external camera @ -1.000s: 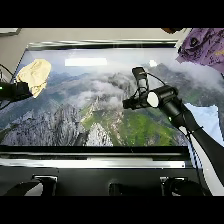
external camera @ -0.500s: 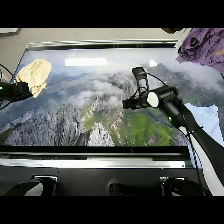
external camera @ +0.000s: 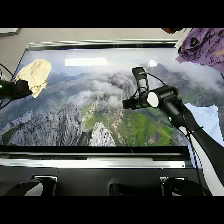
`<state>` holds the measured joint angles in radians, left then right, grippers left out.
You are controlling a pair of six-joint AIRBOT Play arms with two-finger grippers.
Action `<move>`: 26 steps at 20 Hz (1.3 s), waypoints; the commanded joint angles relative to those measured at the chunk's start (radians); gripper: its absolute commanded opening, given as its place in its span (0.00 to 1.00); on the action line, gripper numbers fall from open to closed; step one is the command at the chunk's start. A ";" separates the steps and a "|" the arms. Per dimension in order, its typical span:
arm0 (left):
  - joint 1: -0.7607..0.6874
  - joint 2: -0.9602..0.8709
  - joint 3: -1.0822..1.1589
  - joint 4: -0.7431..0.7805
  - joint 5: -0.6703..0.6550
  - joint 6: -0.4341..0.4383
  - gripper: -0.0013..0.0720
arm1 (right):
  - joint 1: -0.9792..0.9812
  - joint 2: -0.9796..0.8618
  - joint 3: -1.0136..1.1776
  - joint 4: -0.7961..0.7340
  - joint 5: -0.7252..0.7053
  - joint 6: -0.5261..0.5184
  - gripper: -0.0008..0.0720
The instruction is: Fold the clothes and pants, and hang the long-sleeved shirts on hangers.
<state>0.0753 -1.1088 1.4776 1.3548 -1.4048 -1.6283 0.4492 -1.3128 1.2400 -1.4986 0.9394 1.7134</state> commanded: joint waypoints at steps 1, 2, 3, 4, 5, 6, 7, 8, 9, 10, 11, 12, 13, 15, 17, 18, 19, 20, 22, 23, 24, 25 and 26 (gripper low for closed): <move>0.006 -0.015 0.000 0.034 0.053 -0.035 0.36 | 0.001 0.000 0.001 0.002 0.000 0.002 0.05; 0.006 -0.033 0.000 0.087 0.057 -0.100 0.69 | 0.001 0.000 0.001 0.002 0.001 0.002 0.05; 0.011 -0.063 0.002 0.145 0.082 -0.152 1.00 | 0.001 0.000 0.001 0.002 0.000 0.002 0.05; 0.034 -0.108 0.018 0.174 0.126 -0.164 1.00 | 0.001 0.000 0.001 0.002 0.000 0.002 0.05; 0.077 -0.185 0.068 0.183 0.172 -0.168 0.94 | 0.001 0.000 0.001 0.002 0.000 0.002 0.05; 0.120 -0.294 0.154 0.183 0.192 -0.168 0.84 | 0.001 0.000 0.001 0.002 0.000 0.002 0.05; 0.154 -0.414 0.257 0.183 0.192 -0.166 0.84 | 0.001 0.000 0.001 0.002 0.000 0.002 0.05; 0.182 -0.541 0.365 0.183 0.190 -0.153 0.85 | 0.001 0.000 0.001 0.002 0.000 0.002 0.05; 0.203 -0.677 0.480 0.183 0.191 -0.142 0.95 | 0.001 0.000 0.001 0.002 0.000 0.002 0.05; 0.219 -0.808 0.591 0.184 0.192 -0.141 1.00 | 0.001 0.000 0.001 0.002 0.000 0.002 0.05; 0.229 -0.913 0.673 0.193 0.201 -0.142 1.00 | 0.001 0.000 0.001 0.002 0.000 0.002 0.05; 0.238 -0.991 0.705 0.217 0.241 -0.147 1.00 | 0.001 0.000 0.001 0.002 0.000 0.002 0.05; 0.244 -1.029 0.687 0.225 0.308 -0.163 1.00 | 0.001 0.000 0.001 0.002 0.000 0.002 0.05; 0.255 -1.050 0.610 0.229 0.463 -0.158 1.00 | 0.001 0.000 0.001 0.002 0.000 0.002 0.05; 0.261 -1.057 0.573 0.251 0.564 -0.153 1.00 | 0.001 0.000 0.001 0.002 0.000 0.002 0.05; 0.262 -1.065 0.573 0.251 0.595 -0.153 1.00 | 0.001 0.000 0.001 0.002 0.000 0.002 0.05; 0.262 -1.072 0.573 0.251 0.623 -0.153 1.00 | 0.001 0.000 0.001 0.002 0.000 0.002 0.05; 0.262 -1.082 0.573 0.251 0.643 -0.153 1.00 | 0.001 0.000 0.001 0.002 0.000 0.002 0.05; 0.262 -1.102 0.573 0.250 0.672 -0.153 1.00 | 0.001 0.000 0.001 0.002 0.001 0.002 0.05; 0.262 -1.111 0.574 0.244 0.683 -0.153 0.85 | 0.001 0.000 0.001 0.002 0.000 0.002 0.05; 0.262 -1.115 0.573 0.239 0.689 -0.152 0.56 | 0.001 0.000 0.001 0.002 0.000 0.002 0.05; 0.260 -1.115 0.574 0.238 0.698 -0.153 0.45 | 0.001 0.000 0.001 0.002 0.000 0.002 0.05; 0.260 -1.109 0.576 0.222 0.699 -0.151 0.14 | 0.001 0.000 0.001 0.002 0.000 0.002 0.05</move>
<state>0.3347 -2.2086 2.0518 1.5951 -0.7509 -1.7821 0.4492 -1.3128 1.2400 -1.4960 0.9398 1.7126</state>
